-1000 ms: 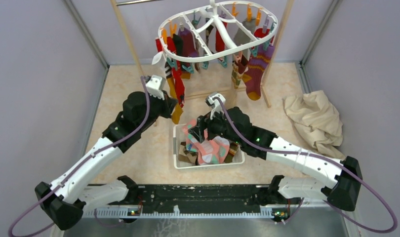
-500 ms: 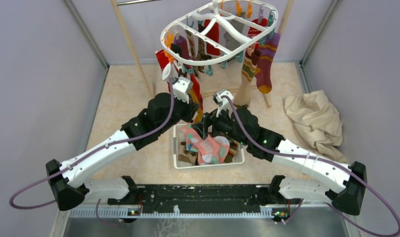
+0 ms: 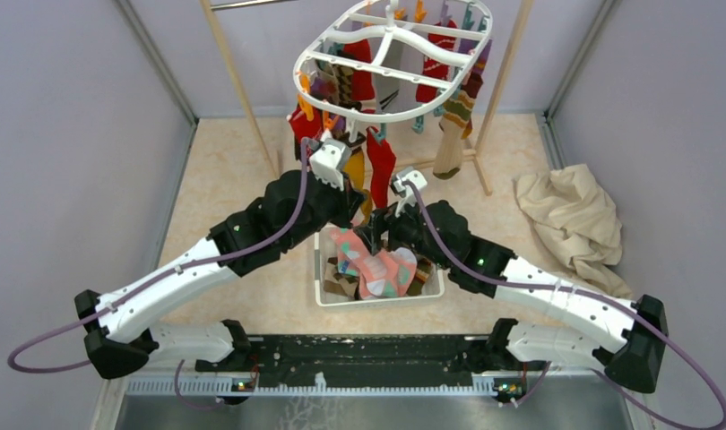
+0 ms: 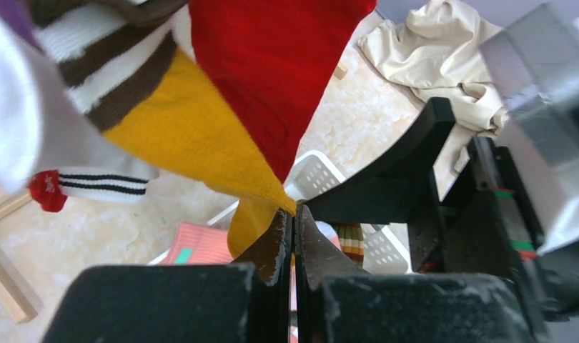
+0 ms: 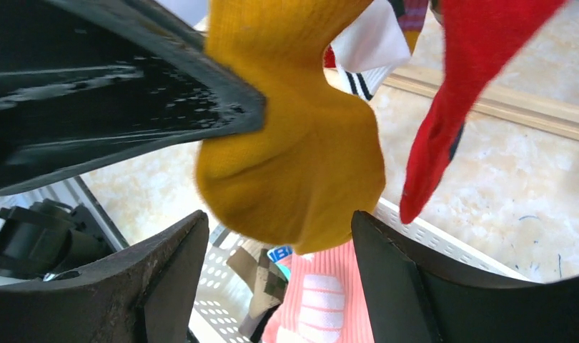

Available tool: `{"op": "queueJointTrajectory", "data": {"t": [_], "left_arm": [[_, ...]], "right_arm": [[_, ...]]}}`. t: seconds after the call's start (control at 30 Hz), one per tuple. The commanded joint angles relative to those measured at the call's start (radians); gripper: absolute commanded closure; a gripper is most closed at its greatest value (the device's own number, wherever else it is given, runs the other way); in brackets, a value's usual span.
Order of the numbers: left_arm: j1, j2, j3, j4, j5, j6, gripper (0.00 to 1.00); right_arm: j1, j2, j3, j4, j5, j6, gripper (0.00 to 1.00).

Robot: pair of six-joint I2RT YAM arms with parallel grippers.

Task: Remove the socks clipped to the hanger
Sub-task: Adjust the hanger on the clothesline, then remove the sock from the hanger.

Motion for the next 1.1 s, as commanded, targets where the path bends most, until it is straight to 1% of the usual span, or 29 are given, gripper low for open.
{"op": "queueJointTrajectory", "data": {"t": [0.0, 0.17, 0.2, 0.3, 0.33, 0.37, 0.43, 0.5, 0.57, 0.67, 0.73, 0.8, 0.93, 1.0, 1.03, 1.07], "left_arm": [[-0.018, -0.03, 0.014, -0.058, -0.018, -0.053, 1.0], [-0.03, -0.038, -0.002, -0.07, -0.022, -0.068, 1.0], [-0.032, -0.039, -0.002, -0.073, -0.025, -0.07, 1.0], [-0.038, -0.04, -0.008, -0.076, -0.031, -0.073, 1.0], [-0.037, -0.041, -0.009, -0.075, -0.032, -0.075, 1.0], [-0.037, -0.041, -0.011, -0.075, -0.035, -0.075, 1.0], [-0.038, -0.039, -0.016, -0.072, -0.038, -0.075, 1.0], [-0.038, -0.037, -0.02, -0.068, -0.042, -0.073, 1.0], [-0.037, -0.035, -0.022, -0.064, -0.046, -0.076, 1.0], [-0.038, -0.036, -0.028, -0.059, -0.05, -0.082, 0.92], [-0.038, -0.036, -0.024, -0.061, -0.055, -0.083, 0.91], [-0.037, -0.04, -0.025, -0.054, -0.053, -0.081, 0.9], [-0.038, -0.036, -0.029, -0.034, -0.027, -0.078, 0.93], [-0.038, -0.031, -0.029, -0.027, -0.018, -0.08, 0.93], [-0.038, -0.027, -0.027, -0.027, -0.019, -0.08, 0.91], [-0.038, -0.024, -0.025, -0.028, -0.02, -0.078, 0.87]], "right_arm": [[0.009, 0.032, -0.003, 0.117, 0.027, -0.016, 0.27], [0.009, 0.059, 0.006, 0.183, 0.048, -0.018, 0.31], [0.009, 0.063, 0.011, 0.19, 0.052, -0.018, 0.33], [0.009, 0.077, 0.024, 0.204, 0.059, -0.019, 0.45], [0.009, 0.08, 0.026, 0.208, 0.059, -0.019, 0.51], [0.009, 0.085, 0.026, 0.212, 0.059, -0.018, 0.59], [0.009, 0.096, 0.029, 0.21, 0.059, -0.018, 0.82], [0.009, 0.106, 0.031, 0.205, 0.056, -0.016, 0.99], [0.009, 0.107, 0.025, 0.203, 0.053, -0.01, 1.0], [0.009, 0.093, 0.008, 0.202, 0.052, -0.003, 1.0], [0.009, 0.078, -0.006, 0.191, 0.053, 0.0, 1.0], [0.01, 0.056, -0.025, 0.182, 0.058, 0.006, 1.0], [0.01, 0.001, -0.07, 0.176, 0.074, 0.019, 1.0], [0.01, -0.02, -0.086, 0.171, 0.084, 0.023, 1.0], [0.01, -0.029, -0.091, 0.166, 0.086, 0.024, 1.0], [0.009, -0.041, -0.098, 0.16, 0.085, 0.026, 1.0]]}}
